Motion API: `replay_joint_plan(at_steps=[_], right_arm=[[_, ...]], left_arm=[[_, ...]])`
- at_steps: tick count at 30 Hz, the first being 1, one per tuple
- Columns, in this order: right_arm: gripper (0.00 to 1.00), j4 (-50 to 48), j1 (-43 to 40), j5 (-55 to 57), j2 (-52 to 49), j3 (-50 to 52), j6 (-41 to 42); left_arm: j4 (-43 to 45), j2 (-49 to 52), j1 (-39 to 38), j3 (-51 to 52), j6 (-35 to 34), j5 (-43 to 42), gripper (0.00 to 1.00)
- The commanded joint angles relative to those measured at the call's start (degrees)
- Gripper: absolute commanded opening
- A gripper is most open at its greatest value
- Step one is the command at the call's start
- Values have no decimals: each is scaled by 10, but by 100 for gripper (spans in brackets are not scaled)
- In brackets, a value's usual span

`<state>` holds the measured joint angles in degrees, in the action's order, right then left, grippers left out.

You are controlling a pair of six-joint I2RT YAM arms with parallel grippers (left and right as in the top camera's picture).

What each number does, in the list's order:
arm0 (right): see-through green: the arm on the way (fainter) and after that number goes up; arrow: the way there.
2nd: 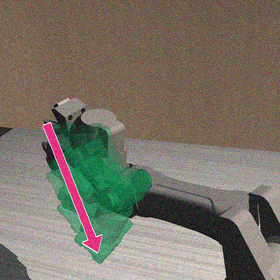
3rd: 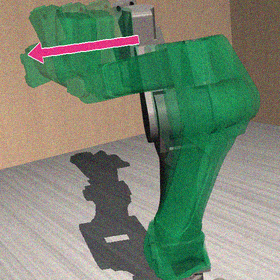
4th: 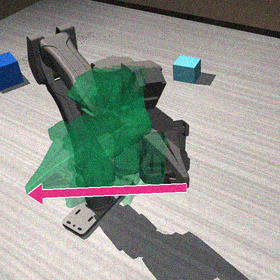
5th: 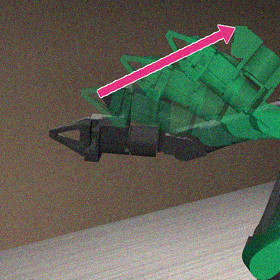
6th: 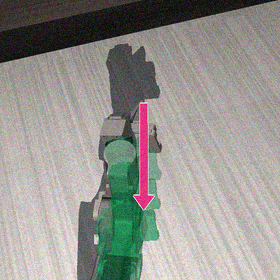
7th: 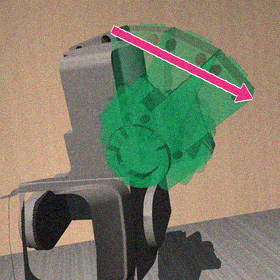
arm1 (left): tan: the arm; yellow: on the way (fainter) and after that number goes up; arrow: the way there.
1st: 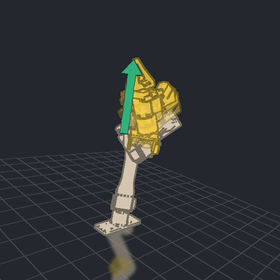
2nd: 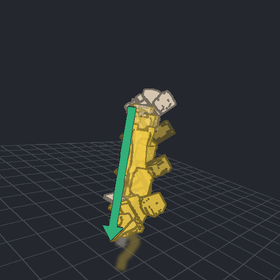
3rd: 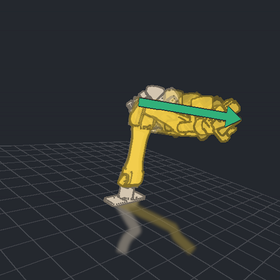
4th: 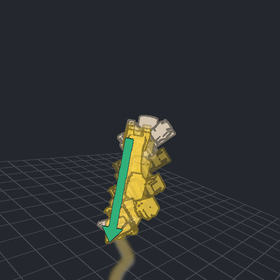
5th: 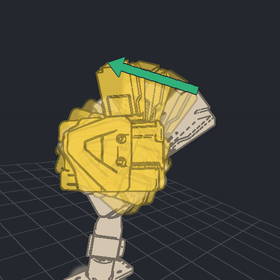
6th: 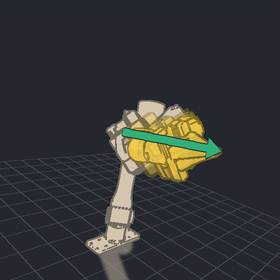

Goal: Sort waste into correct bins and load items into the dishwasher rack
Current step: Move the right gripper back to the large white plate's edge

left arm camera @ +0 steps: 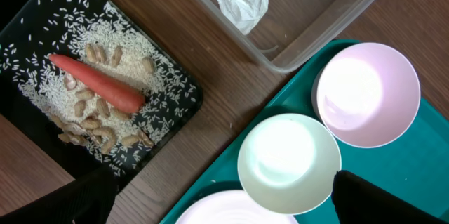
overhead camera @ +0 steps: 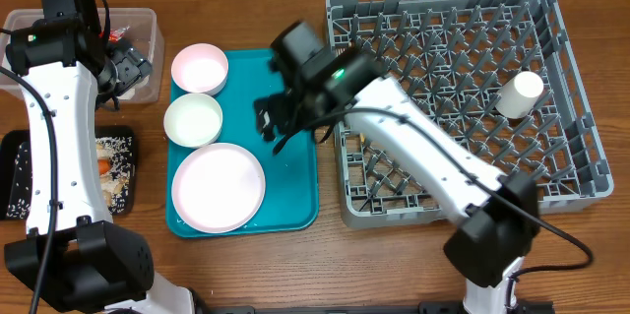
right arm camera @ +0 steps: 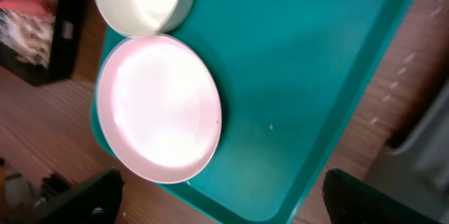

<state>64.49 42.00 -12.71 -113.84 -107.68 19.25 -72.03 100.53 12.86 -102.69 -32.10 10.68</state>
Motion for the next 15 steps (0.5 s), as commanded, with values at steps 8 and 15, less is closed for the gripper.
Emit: replay_joint_plan(at_steps=[8,15], right_arm=[[86,-89,100,54,-66,91,51],[84,-107,143,117,-107,92,82]], left_arm=[[1,0,1,-5,-9,-2,100],[1,0,1,-5,-9,-2,100]])
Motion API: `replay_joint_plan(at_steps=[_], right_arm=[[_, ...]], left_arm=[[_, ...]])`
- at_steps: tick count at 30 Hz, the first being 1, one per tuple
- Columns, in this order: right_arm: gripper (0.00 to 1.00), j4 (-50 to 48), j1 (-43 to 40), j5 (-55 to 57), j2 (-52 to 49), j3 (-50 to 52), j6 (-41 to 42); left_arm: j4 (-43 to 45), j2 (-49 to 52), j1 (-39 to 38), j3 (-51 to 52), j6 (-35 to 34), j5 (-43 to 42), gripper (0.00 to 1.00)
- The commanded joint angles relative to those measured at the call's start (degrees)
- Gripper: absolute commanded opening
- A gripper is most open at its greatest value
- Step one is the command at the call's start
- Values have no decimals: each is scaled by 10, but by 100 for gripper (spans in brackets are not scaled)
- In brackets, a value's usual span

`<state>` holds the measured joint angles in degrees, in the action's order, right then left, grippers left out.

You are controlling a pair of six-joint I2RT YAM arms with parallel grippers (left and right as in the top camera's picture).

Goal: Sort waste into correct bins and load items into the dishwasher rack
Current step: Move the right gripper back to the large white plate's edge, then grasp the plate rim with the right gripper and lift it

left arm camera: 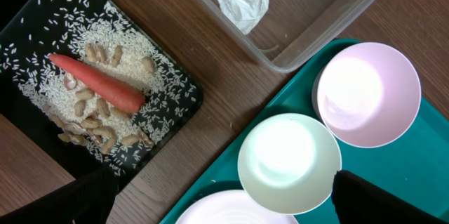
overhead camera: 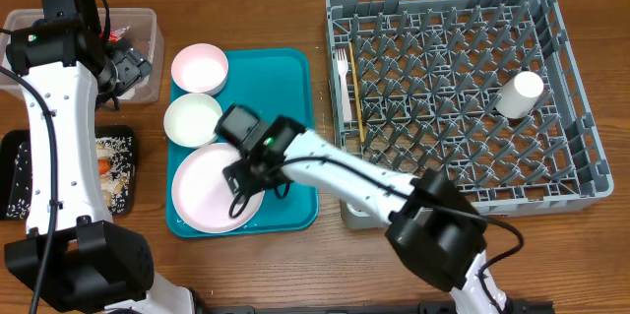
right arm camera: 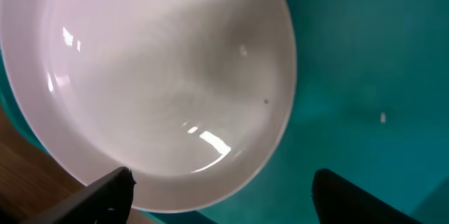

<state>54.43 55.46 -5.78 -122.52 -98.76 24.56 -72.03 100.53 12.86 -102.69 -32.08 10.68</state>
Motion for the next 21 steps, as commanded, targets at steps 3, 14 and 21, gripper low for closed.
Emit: replay_joint_plan(at_steps=[3,14,21], right_arm=[[83,-7,14,84,-37,2,58],[39,-14,8,82,-68,2,71],[4,23,0,83,-67,-23,72]], left_arm=[[1,0,1,-5,-9,-2,100],[1,0,1,-5,-9,-2,100],[1,0,1,-5,-9,-2,100]])
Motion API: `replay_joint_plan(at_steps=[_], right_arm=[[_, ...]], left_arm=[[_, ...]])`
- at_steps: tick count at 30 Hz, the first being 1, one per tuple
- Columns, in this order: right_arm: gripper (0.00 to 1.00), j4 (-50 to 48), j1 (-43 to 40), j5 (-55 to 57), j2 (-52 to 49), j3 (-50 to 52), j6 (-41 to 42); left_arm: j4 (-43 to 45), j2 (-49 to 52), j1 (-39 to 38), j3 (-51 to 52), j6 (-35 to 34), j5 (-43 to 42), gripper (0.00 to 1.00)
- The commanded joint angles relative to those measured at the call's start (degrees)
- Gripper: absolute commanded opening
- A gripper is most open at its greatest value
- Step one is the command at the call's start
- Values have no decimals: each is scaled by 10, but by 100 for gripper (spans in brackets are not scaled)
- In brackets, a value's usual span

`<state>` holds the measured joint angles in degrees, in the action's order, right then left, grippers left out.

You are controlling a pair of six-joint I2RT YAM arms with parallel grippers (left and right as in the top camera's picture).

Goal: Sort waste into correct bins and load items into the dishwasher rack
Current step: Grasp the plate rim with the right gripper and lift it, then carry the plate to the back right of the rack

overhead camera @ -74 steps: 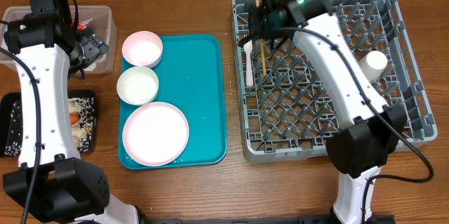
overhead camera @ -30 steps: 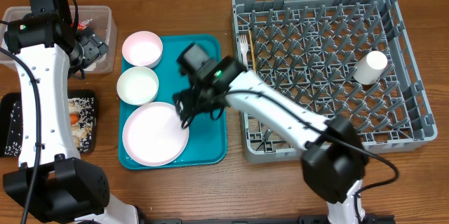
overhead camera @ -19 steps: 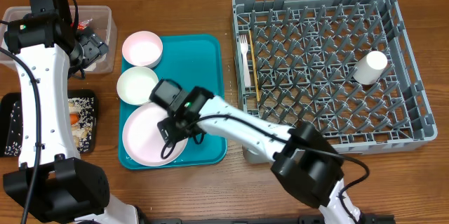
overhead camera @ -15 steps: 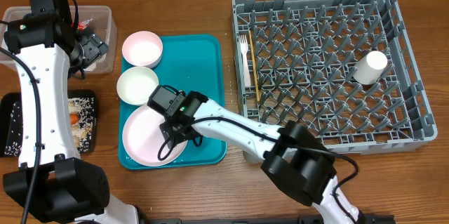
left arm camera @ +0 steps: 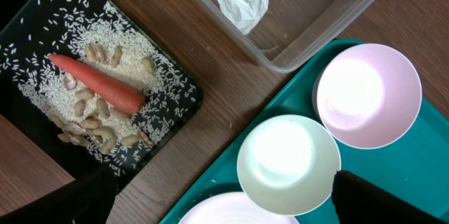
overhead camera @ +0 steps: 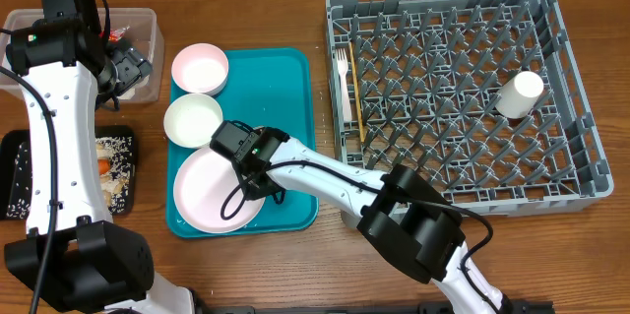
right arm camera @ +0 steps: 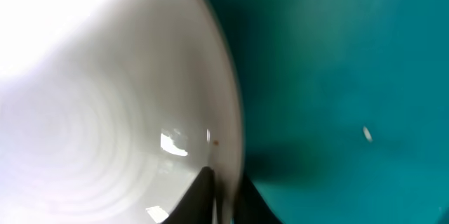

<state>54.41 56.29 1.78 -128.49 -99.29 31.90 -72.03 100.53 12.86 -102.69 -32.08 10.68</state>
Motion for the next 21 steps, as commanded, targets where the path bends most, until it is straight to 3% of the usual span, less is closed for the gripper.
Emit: replay_joint_plan(at_steps=[1,13,21], right_arm=[[4,37,-12,7,-6,-28,-2],[4,229,-105,16,51,-199,-24],[4,400,-236,199,121,-352,-28]], left_arm=[[1,0,1,-5,-9,-2,100],[1,0,1,-5,-9,-2,100],[1,0,1,-5,-10,-2,100]])
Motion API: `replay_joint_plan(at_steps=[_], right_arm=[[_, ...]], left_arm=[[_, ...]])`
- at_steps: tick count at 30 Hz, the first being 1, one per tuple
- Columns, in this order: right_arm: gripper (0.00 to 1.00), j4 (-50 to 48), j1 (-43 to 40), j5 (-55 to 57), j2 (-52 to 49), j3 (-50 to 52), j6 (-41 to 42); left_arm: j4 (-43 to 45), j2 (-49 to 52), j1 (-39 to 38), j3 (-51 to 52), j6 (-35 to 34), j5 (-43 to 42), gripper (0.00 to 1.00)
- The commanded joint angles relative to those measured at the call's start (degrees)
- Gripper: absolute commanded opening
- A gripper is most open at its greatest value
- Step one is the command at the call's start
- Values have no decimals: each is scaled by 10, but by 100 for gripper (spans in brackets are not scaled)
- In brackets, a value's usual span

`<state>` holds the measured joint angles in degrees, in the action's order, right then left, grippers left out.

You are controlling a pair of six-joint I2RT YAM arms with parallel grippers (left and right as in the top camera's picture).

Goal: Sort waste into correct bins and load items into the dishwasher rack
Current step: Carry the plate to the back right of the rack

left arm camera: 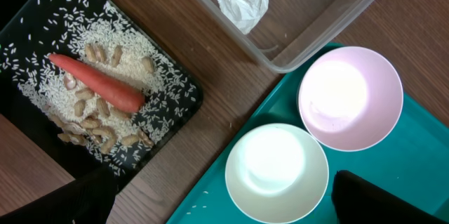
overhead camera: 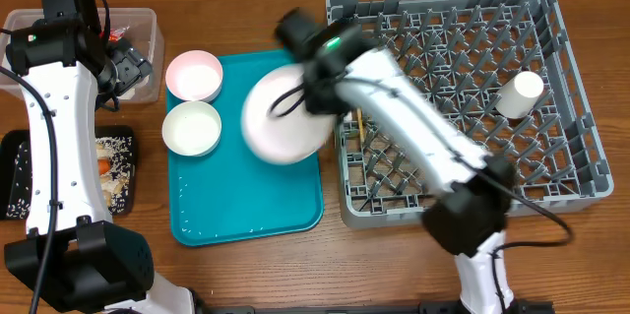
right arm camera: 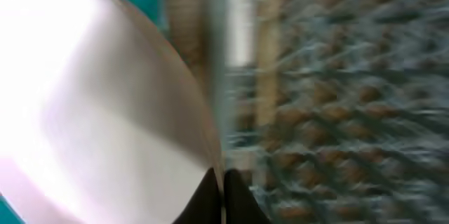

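My right gripper (right arm camera: pixel 222 196) is shut on the rim of the large pink plate (overhead camera: pixel 283 117), which hangs tilted over the right edge of the teal tray (overhead camera: pixel 246 196), next to the grey dishwasher rack (overhead camera: pixel 453 88). The right wrist view is blurred; the plate (right arm camera: pixel 98 112) fills its left half. A pink bowl (overhead camera: pixel 194 76) and a white bowl (overhead camera: pixel 191 128) sit on the tray's left side. My left gripper (left arm camera: pixel 224 210) hovers open high above the bowls (left arm camera: pixel 277 171), holding nothing.
A clear bin (overhead camera: pixel 133 53) with crumpled paper stands at the back left. A black tray (left arm camera: pixel 98 104) with rice, peanuts and a carrot lies left of the teal tray. The rack holds a fork (overhead camera: pixel 343 78), a chopstick and a white cup (overhead camera: pixel 520 94).
The right gripper, then shut on the plate's rim down on the tray's front left, now holds the plate lifted and tilted near the rack. Both bowls sit slightly further left. The left arm is unchanged.
The right gripper was open above the tray's middle, then open low over the large pink plate, then shut on its rim. Now the plate is off the tray, beside the rack. The left gripper stayed open over the bowls throughout.
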<state>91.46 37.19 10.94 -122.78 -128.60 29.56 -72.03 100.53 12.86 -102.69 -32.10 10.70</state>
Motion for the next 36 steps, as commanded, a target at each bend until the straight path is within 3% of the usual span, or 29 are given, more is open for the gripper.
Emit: replay_joint_plan(at_steps=[1,9,14,26,34,36], right_arm=[[4,41,-62,125,73,-72,-4],[4,29,-201,322,116,-90,-4],[4,-12,-256,330,115,-68,-4],[4,-122,-272,461,115,57,-6],[4,-287,-272,460,115,182,-149],[4,-298,-272,461,115,195,-149]], left_arm=[[1,0,1,-5,-9,-2,100],[1,0,1,-5,-9,-2,100],[1,0,1,-5,-9,-2,100],[1,0,1,-5,-9,-2,100],[1,0,1,-5,-9,-2,100],[1,0,1,-5,-9,-2,100]])
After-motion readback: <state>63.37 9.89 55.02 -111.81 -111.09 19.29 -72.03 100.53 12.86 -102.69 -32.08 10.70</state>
